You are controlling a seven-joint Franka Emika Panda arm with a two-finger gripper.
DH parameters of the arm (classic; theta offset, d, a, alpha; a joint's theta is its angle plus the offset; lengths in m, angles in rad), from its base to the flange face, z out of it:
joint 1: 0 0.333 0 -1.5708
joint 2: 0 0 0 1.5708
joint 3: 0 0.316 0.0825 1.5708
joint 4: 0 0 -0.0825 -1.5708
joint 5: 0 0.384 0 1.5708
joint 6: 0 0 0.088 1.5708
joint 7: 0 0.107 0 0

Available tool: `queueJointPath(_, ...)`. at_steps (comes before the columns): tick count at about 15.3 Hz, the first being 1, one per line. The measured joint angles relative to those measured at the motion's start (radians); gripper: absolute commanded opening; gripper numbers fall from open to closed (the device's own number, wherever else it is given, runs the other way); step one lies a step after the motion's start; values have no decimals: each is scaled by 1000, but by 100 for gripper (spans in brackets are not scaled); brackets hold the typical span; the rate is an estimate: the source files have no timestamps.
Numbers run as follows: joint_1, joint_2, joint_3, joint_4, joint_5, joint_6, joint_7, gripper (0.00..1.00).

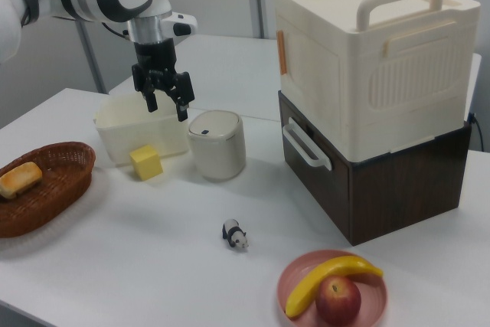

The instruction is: Slide the drawer open

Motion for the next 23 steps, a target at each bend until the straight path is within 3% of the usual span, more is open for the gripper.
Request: queueJointPath(23,-21,-4,-1,1,-5,-11,-13,100)
